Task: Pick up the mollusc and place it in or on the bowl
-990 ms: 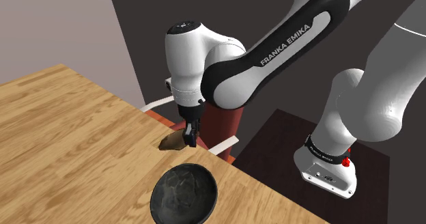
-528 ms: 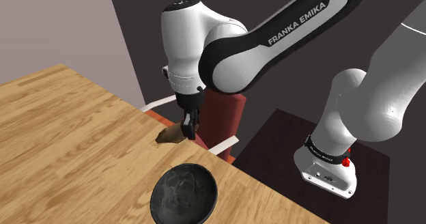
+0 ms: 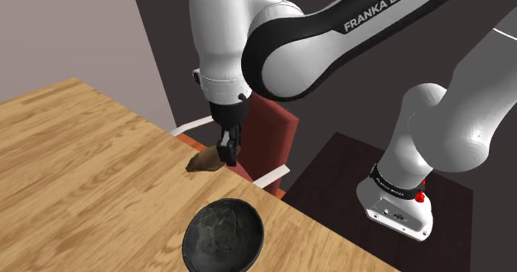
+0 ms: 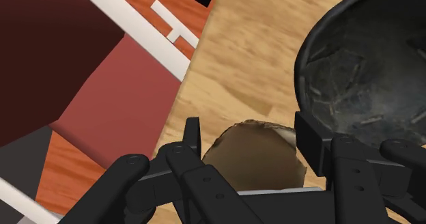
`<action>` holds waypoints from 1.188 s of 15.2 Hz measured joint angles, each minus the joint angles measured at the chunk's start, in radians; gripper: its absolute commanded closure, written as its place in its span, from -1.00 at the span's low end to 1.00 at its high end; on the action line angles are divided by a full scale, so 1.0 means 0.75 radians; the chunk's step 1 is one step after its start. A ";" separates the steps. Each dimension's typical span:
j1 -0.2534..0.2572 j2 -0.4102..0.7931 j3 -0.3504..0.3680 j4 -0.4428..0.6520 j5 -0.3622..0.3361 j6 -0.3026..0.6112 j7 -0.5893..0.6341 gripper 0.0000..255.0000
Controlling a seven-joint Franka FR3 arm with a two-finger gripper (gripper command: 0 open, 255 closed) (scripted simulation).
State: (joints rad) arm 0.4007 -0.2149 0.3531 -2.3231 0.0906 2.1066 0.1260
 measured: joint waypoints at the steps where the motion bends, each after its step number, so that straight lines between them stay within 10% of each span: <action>1: 0.014 -0.008 0.017 -0.002 0.007 -0.004 0.026 1.00; 18: 0.157 0.071 0.260 0.000 0.027 0.085 0.398 1.00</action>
State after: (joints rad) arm 0.5188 -0.1614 0.5479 -2.3232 0.1109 2.1705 0.4246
